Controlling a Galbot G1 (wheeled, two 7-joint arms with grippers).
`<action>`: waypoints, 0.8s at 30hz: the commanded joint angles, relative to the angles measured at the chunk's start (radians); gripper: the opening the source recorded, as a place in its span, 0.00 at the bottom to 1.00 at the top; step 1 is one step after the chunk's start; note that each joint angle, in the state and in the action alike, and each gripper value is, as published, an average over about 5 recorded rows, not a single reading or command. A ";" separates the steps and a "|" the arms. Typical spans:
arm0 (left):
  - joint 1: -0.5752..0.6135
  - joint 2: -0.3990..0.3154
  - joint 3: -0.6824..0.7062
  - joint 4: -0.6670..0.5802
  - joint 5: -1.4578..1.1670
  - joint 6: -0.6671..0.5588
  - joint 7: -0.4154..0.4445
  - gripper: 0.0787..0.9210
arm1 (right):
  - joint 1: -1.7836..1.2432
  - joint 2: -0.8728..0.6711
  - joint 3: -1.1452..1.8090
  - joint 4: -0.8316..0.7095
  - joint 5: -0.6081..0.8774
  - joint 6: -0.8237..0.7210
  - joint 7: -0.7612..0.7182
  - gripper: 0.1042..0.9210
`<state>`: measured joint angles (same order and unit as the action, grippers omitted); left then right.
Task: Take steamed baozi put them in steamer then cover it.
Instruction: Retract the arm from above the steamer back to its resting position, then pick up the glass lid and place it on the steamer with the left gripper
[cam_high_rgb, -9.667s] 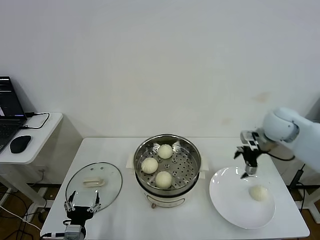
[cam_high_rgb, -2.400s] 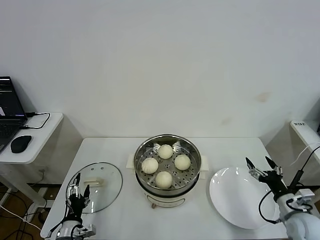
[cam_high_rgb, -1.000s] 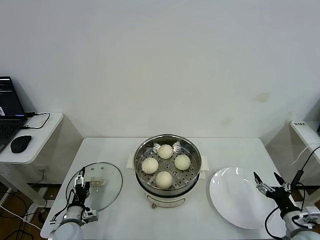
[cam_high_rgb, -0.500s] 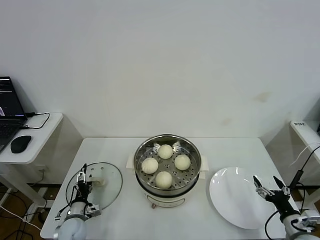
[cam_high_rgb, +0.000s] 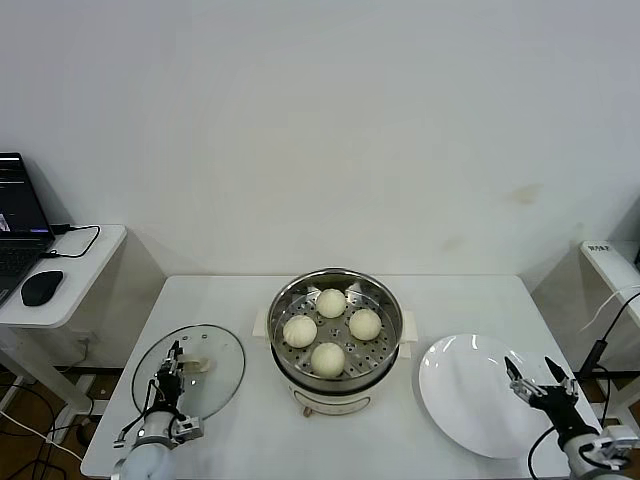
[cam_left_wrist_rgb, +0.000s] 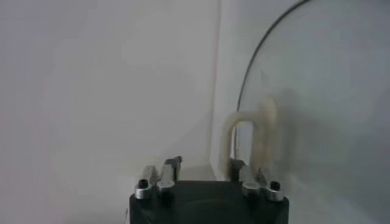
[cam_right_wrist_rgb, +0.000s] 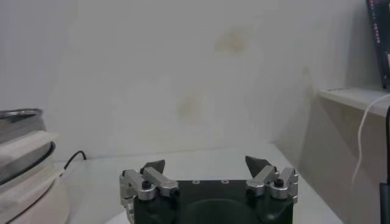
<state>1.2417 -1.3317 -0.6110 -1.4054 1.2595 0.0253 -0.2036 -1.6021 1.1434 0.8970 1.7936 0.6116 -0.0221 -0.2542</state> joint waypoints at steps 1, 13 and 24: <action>-0.007 0.003 0.002 0.031 -0.010 -0.003 -0.019 0.23 | -0.006 0.006 -0.001 0.004 -0.004 0.001 -0.002 0.88; 0.079 -0.006 -0.017 -0.162 -0.026 0.015 0.010 0.07 | -0.005 0.020 -0.006 0.007 -0.015 0.006 -0.005 0.88; 0.153 0.000 -0.033 -0.409 0.041 0.130 0.076 0.07 | 0.012 0.036 -0.024 0.020 -0.009 0.015 -0.008 0.88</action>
<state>1.3354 -1.3350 -0.6359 -1.5857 1.2609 0.0750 -0.1798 -1.5941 1.1744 0.8773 1.8045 0.6001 -0.0103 -0.2609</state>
